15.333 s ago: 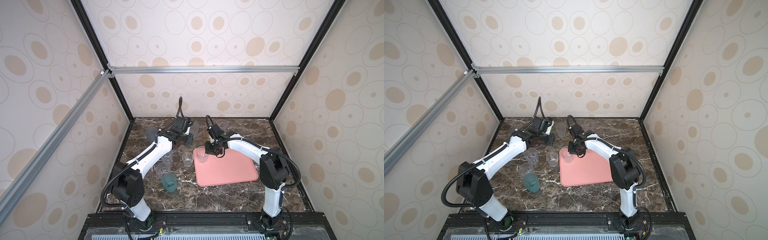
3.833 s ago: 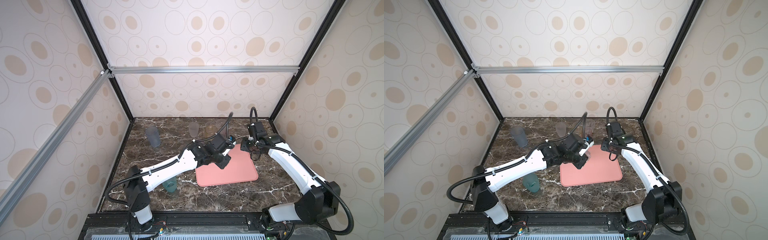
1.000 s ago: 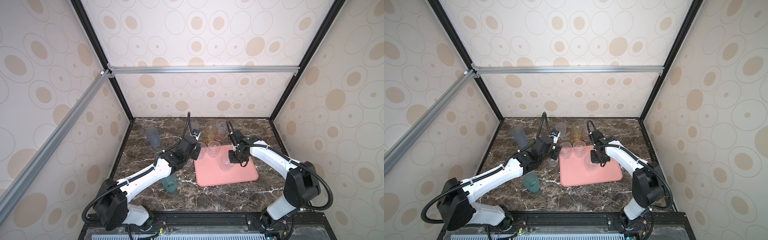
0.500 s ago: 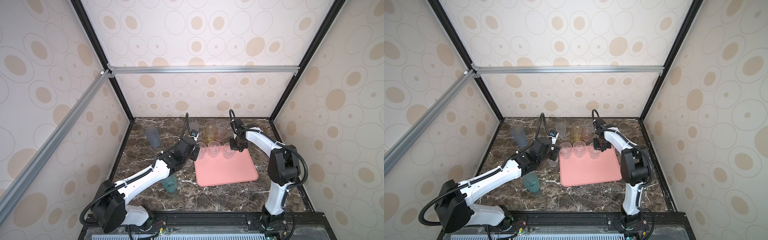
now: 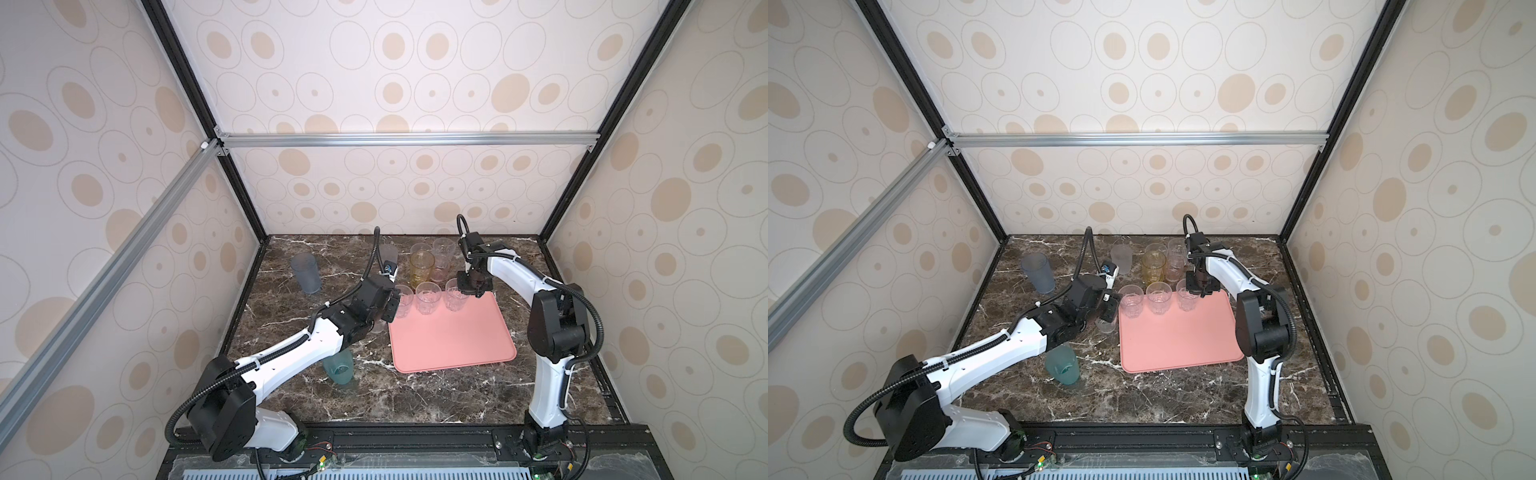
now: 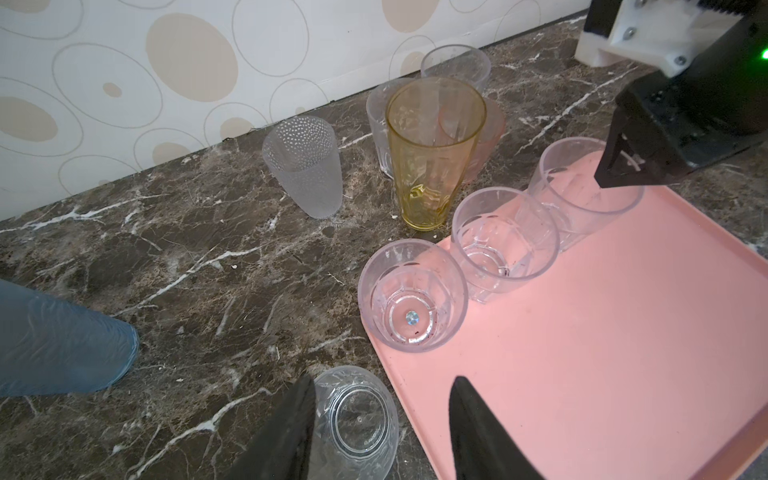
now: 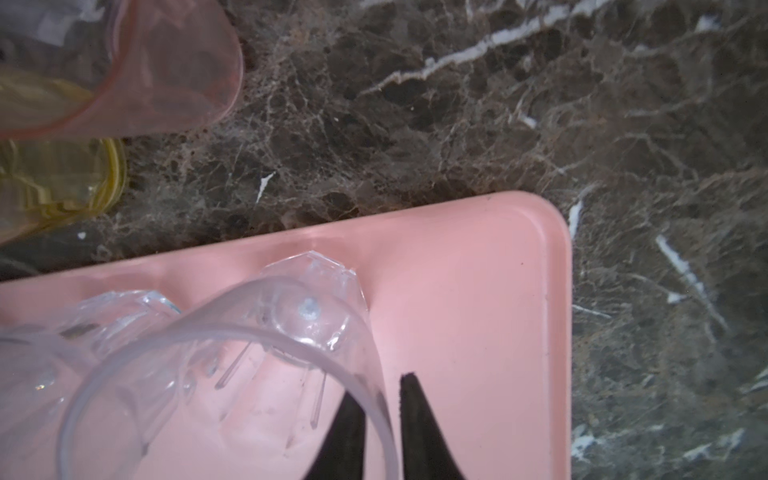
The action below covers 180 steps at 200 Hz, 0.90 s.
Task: Place the glasses into the tray
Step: 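Reach the right gripper to a clear glass farther from the robot and grasp it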
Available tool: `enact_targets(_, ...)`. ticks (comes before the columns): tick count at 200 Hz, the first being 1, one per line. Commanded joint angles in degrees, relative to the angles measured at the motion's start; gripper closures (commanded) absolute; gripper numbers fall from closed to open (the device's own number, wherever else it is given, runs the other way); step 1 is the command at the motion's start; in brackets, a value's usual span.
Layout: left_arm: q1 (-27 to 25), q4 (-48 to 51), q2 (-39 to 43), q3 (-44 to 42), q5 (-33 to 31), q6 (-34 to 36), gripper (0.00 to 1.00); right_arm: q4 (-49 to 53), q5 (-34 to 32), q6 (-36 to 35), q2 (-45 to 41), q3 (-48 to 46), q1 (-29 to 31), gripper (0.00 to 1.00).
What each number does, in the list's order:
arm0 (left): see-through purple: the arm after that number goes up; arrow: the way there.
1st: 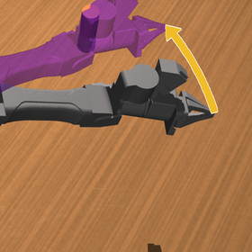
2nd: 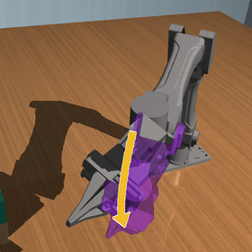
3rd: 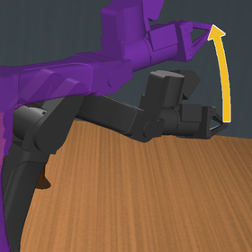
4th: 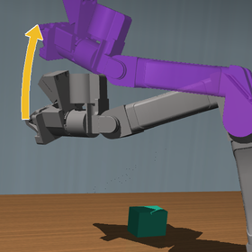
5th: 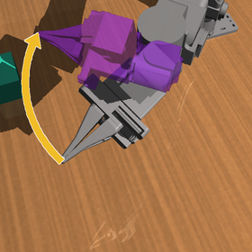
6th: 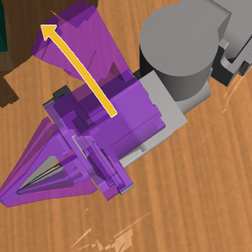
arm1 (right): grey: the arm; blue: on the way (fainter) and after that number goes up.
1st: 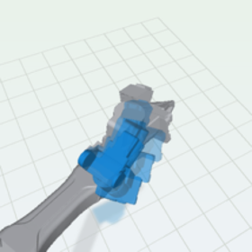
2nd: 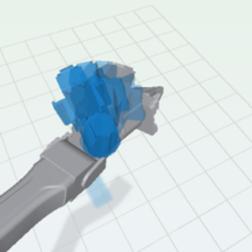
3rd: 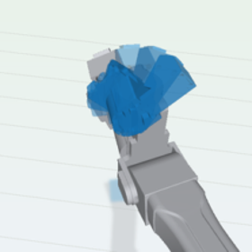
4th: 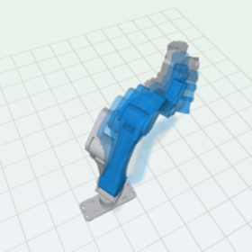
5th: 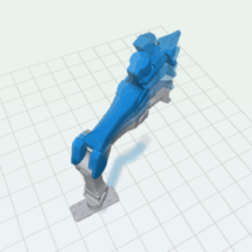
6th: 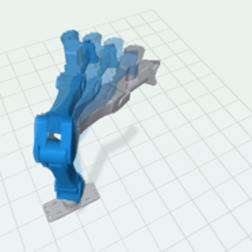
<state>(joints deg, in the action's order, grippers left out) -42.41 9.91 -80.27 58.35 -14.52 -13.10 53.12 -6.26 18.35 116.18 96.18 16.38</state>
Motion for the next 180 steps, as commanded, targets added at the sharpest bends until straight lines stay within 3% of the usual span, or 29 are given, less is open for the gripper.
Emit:
enact_targets(1, 0.6, 0.8, -1.2, 3.6, -0.6, 0.1, 0.48, 4.6, 0.2, -0.7, 0.1, 3.5, 0.0, 0.65)
enact_targets(21, 0.6, 0.9, -1.7, 4.6, -1.8, 0.1, 0.47, 5.8, 2.4, -0.4, -2.4, 6.4, 0.0, 0.60)
enact_targets(48, 1.2, -0.7, -0.7, 4.3, -4.2, -1.7, 0.34, 7.6, 5.0, 0.9, -3.8, 13.0, 0.0, 0.58)
enact_targets(95, 1.6, -19.4, 5.2, -5.5, -4.5, -4.7, 0.20, -3.6, 8.1, 10.8, -2.4, 16.9, -3.1, 0.50)
enact_targets(123, 1.6, -32.0, 6.6, -12.9, -1.8, -5.3, 0.12, -10.1, 8.6, 16.6, 2.0, 18.8, -4.9, 0.43)
enact_targets(180, 1.3, -29.5, 3.2, -13.7, 0.4, -6.1, 0.12, -4.8, 10.9, 19.7, 18.9, 37.7, -6.5, 0.45)
